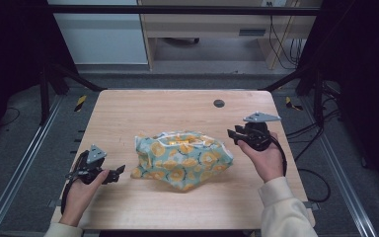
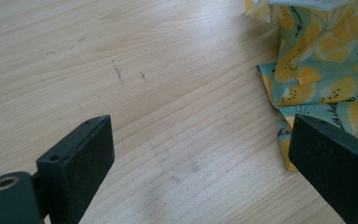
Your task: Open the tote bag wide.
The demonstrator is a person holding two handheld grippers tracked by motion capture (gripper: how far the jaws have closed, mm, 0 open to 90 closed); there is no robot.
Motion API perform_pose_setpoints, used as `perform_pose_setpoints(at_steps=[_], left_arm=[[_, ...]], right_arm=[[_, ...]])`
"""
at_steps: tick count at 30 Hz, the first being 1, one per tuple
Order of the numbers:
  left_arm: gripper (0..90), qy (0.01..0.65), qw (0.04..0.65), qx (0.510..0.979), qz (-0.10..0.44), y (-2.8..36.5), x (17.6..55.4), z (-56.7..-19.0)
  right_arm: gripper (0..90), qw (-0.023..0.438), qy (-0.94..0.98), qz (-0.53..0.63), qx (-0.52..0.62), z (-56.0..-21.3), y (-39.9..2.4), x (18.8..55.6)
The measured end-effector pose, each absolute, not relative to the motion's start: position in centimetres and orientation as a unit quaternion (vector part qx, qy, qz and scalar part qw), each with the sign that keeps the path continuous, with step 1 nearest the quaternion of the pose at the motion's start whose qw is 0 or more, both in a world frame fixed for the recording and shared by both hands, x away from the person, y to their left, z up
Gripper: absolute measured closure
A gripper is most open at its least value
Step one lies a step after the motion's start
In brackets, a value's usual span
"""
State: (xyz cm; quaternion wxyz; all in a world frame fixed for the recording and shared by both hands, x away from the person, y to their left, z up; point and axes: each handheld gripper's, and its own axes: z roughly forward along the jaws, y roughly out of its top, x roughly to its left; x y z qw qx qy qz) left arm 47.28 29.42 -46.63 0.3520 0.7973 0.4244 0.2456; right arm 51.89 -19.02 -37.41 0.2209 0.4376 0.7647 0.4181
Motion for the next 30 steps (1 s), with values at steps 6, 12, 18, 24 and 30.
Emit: perform_pose_setpoints(at_steps=[6, 12, 18, 24, 30], left_arm=[[6.7, 0.421, 0.346, 0.801, 0.248, 29.3, 47.3, -46.7], [6.7, 0.418, 0.344, 0.803, 0.248, 29.2, 47.3, -46.7], [6.7, 0.418, 0.343, 0.804, 0.247, 29.1, 47.4, -46.8], [6.8, 0.421, 0.343, 0.803, 0.245, 29.2, 47.6, -46.9], [7.0, 0.426, 0.346, 0.799, 0.246, 29.3, 47.5, -46.9]], right_arm=[[60.7, 0.185, 0.789, 0.407, 0.422, -38.5, -16.7, 53.7], [46.9, 0.159, 0.808, 0.386, 0.416, -40.0, -15.1, 54.8], [41.7, 0.120, 0.818, 0.370, 0.424, -41.7, -14.7, 55.7], [70.1, 0.079, 0.830, 0.357, 0.421, -42.8, -14.4, 55.9], [90.0, 0.080, 0.827, 0.384, 0.402, -41.0, -14.3, 55.5]])
